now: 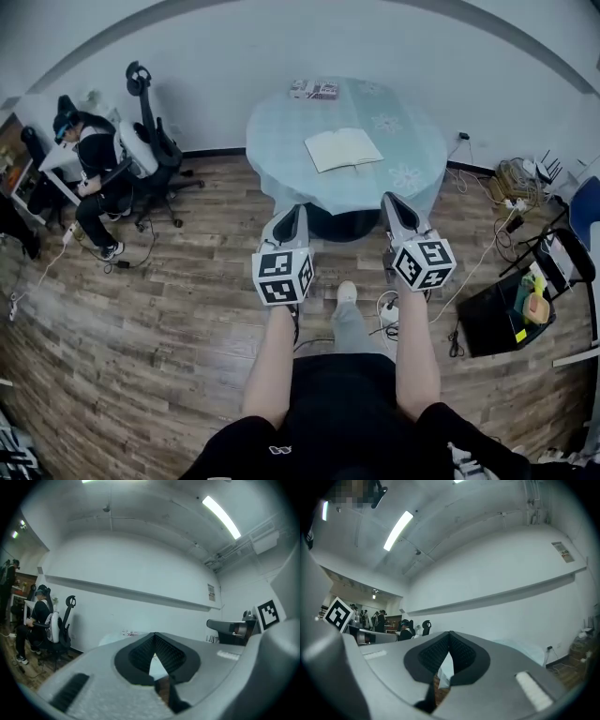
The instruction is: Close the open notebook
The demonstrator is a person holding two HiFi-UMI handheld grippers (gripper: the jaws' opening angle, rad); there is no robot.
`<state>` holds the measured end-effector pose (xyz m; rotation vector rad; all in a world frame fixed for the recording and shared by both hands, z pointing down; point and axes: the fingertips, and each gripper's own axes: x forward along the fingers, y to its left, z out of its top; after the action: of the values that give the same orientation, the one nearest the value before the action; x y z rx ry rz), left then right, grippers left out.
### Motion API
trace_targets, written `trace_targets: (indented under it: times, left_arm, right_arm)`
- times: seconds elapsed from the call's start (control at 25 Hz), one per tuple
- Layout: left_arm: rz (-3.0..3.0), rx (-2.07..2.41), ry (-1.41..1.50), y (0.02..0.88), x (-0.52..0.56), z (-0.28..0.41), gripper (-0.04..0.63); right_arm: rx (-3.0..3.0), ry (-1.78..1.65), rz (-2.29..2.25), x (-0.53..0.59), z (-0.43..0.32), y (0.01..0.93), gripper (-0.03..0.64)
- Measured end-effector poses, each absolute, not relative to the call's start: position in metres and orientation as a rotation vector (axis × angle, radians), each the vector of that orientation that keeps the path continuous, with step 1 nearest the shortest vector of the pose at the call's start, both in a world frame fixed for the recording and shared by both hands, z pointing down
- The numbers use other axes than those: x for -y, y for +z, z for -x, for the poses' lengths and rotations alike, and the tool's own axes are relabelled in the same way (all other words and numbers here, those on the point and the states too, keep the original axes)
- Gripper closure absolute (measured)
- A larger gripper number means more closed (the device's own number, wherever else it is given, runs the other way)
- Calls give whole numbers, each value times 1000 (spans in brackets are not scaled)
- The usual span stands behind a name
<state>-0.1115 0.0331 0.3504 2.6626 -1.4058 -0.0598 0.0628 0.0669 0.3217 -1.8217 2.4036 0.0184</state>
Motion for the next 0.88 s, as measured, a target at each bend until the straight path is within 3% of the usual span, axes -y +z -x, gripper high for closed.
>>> trace_targets:
  times: [0.56, 0.88]
  left_arm:
    - [-2547, 1452, 11, 380, 198, -4, 592]
    - [-2424, 1634, 97, 399, 296, -21, 592]
  right_arm:
    - [-2588, -125, 1742, 192, -160, 372, 607]
    - [-2685, -253, 1593, 306, -177, 412, 607]
